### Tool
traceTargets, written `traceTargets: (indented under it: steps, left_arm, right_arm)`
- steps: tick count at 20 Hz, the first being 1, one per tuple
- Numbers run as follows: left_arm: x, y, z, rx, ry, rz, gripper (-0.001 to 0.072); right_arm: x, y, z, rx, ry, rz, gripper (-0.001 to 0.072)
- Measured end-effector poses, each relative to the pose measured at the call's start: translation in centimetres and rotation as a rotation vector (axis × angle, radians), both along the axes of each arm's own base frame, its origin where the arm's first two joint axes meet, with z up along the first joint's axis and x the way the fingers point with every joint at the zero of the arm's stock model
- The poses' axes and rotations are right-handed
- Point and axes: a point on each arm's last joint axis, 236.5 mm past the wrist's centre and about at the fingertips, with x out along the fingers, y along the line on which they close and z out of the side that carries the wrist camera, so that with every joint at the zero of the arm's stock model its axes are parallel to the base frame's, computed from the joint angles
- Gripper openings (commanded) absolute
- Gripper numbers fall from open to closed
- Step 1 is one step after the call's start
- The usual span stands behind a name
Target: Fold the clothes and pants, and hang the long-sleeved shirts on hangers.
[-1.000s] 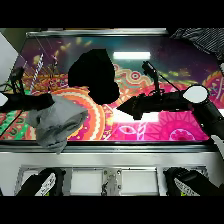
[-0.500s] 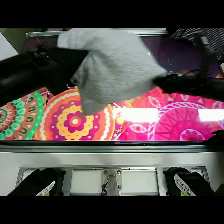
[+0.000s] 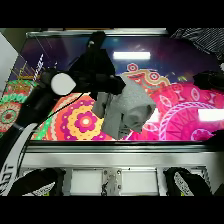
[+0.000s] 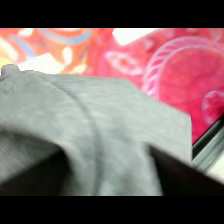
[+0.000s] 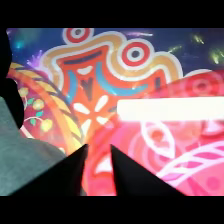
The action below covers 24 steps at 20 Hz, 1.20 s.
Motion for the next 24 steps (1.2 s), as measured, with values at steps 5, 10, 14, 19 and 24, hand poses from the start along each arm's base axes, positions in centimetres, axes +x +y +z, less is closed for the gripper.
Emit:
traceTargets:
  steps: [5,10,14,19,24]
  left_arm:
    - [3.8,7.5,-7.5,0.102,0.229,0.166,0.0681]
    - [4.0,18.2,-14.4,0.144,0.435,0.391,0.0681]
    - [2.8,21.0,-20.9,0.081,0.611,0.487,0.0681]
    - [2.7,18.4,-25.3,-0.069,0.744,0.486,0.0681]
    - [3.1,16.1,-26.4,-0.147,0.775,0.475,0.0681]
  right_arm:
    - [0.2,-0.9,-4.4,-0.023,0.129,0.002,0.0681]
    - [-2.7,-0.4,-15.1,0.017,0.376,0.015,0.0680]
    - [-5.5,1.8,-23.1,0.134,0.548,0.018,0.0680]
    - [-6.8,6.4,-28.7,0.235,0.681,0.071,0.0680]
    - [-7.0,11.4,-31.6,0.291,0.739,0.129,0.0666]
